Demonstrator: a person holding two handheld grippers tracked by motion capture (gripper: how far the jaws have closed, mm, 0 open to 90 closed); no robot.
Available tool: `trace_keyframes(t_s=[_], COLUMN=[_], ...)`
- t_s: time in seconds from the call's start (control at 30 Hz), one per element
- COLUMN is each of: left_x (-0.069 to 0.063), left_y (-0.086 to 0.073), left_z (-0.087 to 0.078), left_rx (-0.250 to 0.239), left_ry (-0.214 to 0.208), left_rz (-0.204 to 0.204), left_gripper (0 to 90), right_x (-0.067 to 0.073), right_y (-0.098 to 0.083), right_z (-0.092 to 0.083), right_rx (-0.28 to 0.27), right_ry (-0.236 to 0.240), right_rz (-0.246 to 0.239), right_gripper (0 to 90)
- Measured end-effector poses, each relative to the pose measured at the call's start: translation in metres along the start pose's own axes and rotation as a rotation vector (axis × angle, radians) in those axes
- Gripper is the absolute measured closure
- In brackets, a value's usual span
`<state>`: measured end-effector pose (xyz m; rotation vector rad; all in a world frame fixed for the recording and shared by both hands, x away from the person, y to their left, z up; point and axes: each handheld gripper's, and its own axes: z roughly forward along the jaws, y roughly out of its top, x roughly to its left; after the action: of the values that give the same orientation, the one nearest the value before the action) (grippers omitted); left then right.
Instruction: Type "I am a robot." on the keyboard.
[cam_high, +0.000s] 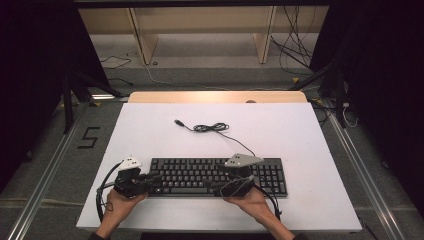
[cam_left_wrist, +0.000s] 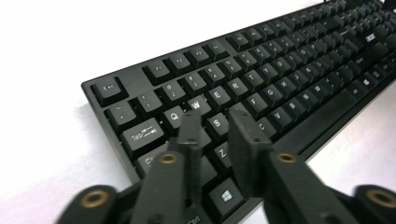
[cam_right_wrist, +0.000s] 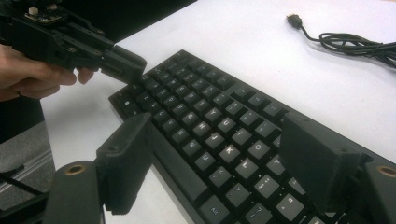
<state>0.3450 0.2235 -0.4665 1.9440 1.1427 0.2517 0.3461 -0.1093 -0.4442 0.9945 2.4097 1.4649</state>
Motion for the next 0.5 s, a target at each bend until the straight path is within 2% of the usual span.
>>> trace_keyframes(t_s=[0.07, 0.13, 0.23, 0.27, 0.37, 0.5], left_x=[-0.0004, -0.0001, 0.0004, 0.0001, -0.0008, -0.0023], left_y=[0.0013, 0.0025, 0.0035, 0.0039, 0.0044, 0.0052], left_z=[0.0009, 0.0015, 0.0019, 0.0019, 0.0014, 0.0006], left_rx=[-0.009, -0.014, -0.031, -0.032, -0.053, -0.081], left_ry=[0.005, 0.009, -0.012, -0.008, -0.021, -0.036], left_rz=[-0.008, -0.024, -0.036, -0.037, -0.04, -0.046], left_gripper=[68.3, 60.5, 55.3, 49.2, 47.6, 40.8], right_x=[-0.0002, -0.0002, -0.0002, 0.0, 0.0002, 0.0011], right_y=[0.0001, 0.0001, 0.0001, 0.0, 0.0001, -0.0003], right_z=[-0.0002, -0.0003, -0.0001, 0.0, 0.0002, 0.0013], right_rx=[0.0, -0.001, 0.0, -0.001, -0.002, 0.003], right_ry=[0.0, -0.001, 0.002, 0.002, 0.004, 0.007], right_rz=[0.001, 0.001, 0.001, 0.002, 0.003, -0.001], right_gripper=[27.1, 27.2, 27.1, 27.1, 27.1, 27.7])
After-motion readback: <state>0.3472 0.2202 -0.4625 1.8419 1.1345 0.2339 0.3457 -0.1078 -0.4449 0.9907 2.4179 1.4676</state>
